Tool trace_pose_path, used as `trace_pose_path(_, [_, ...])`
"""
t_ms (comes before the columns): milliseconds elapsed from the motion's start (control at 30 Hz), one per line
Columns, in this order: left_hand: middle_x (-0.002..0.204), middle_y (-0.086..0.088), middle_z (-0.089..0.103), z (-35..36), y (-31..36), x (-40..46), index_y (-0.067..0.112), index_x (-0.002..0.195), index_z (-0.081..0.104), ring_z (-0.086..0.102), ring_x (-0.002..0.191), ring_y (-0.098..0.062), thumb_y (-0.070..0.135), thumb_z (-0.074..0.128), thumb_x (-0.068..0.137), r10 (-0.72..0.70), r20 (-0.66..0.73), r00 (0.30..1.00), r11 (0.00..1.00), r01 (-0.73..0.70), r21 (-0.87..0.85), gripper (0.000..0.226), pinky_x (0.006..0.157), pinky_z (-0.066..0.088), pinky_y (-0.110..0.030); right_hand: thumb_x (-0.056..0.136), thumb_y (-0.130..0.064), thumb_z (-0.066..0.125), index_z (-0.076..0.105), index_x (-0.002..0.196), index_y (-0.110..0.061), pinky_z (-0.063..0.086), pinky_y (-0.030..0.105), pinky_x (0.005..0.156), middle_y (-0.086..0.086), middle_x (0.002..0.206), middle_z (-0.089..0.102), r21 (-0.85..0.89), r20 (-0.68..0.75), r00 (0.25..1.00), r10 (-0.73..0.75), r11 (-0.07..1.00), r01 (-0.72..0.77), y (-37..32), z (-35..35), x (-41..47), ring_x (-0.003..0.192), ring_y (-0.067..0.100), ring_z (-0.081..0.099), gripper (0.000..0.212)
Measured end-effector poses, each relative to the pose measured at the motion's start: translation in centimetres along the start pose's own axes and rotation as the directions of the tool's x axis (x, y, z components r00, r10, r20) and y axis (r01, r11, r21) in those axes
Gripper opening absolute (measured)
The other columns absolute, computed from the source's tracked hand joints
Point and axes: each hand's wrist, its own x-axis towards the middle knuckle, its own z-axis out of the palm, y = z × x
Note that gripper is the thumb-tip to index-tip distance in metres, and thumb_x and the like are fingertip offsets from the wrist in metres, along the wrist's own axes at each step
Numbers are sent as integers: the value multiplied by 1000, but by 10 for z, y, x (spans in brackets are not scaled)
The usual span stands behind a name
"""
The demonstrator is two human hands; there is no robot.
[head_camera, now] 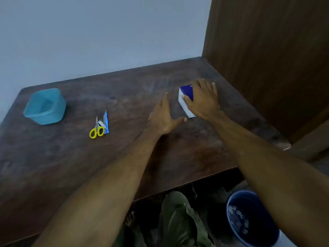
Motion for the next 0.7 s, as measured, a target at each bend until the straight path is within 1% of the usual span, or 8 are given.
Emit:
trace_pose_path(133, [158, -16, 17, 20, 13, 22, 7, 152, 3, 22, 144, -32, 52, 81, 67, 107, 62, 992, 973, -92, -211, 124, 109, 19, -34, 89, -48, 55, 47, 130, -10, 30, 51, 110, 11, 137, 46, 96, 48, 990, 135, 986, -139, 18, 4, 2, 129, 30, 41, 57])
trace_pose_path(267, [161, -12, 0, 30, 19, 50, 5, 150, -10, 4, 149, -24, 68, 76, 58, 133, 165, 977, 971, -96, -218, 141, 121, 10, -40, 86, -50, 57, 51, 126, -12, 42, 47, 99, 9, 133, 49, 162, 41, 986, 161, 973, -165, 20, 9, 3, 120, 31, 48, 55])
trace_pose_path(333, [161, -13, 4, 29, 25, 54, 2, 149, -11, 7, 148, -23, 75, 74, 51, 142, 215, 966, 967, -90, -237, 149, 121, 11, -40, 85, -51, 57, 51, 126, -13, 43, 47, 98, 9, 133, 50, 156, 42, 984, 175, 971, -179, 20, 9, 4, 121, 30, 48, 56])
trace_pose_path(367, [160, -15, 8, 29, 26, 52, -1, 148, -10, 11, 147, -22, 65, 80, 54, 159, 185, 970, 956, -104, -276, 146, 120, 14, -41, 84, -51, 57, 51, 126, -14, 43, 47, 98, 9, 133, 50, 152, 44, 983, 180, 971, -185, 19, 9, 6, 121, 30, 48, 57])
trace_pose_path(433, [155, -22, 19, 32, 25, 47, -7, 147, -1, 19, 140, -18, 26, 88, 64, 201, 84, 976, 927, -161, -340, 126, 117, 18, -41, 83, -53, 57, 51, 126, -14, 42, 48, 99, 10, 133, 49, 131, 53, 981, 188, 972, -194, 18, 10, 8, 122, 30, 47, 59])
trace_pose_path(500, [150, -23, 29, 31, 23, 44, -6, 146, 11, 29, 138, -21, 8, 87, 66, 207, 61, 976, 910, -169, -379, 111, 117, 23, -39, 82, -54, 57, 51, 127, -13, 43, 48, 99, 12, 133, 49, 91, 72, 978, 194, 976, -200, 15, 9, 11, 123, 31, 46, 62])
trace_pose_path(600, [146, -20, 37, 30, 24, 49, -4, 143, 20, 37, 136, -30, 5, 86, 67, 220, 77, 972, 903, -174, -392, 101, 113, 30, -47, 80, -51, 59, 54, 124, -13, 44, 47, 96, 13, 130, 51, 95, 82, 974, 210, 971, -217, 13, 6, 16, 120, 33, 47, 58])
trace_pose_path(700, [151, -17, 31, 32, 20, 49, -2, 148, 10, 32, 140, -28, 14, 88, 67, 202, 101, 974, 904, -146, -402, 114, 115, 28, -45, 80, -46, 60, 58, 118, -12, 47, 46, 93, 12, 125, 55, 129, 95, 971, 219, 965, -230, 9, 1, 22, 114, 32, 52, 52])
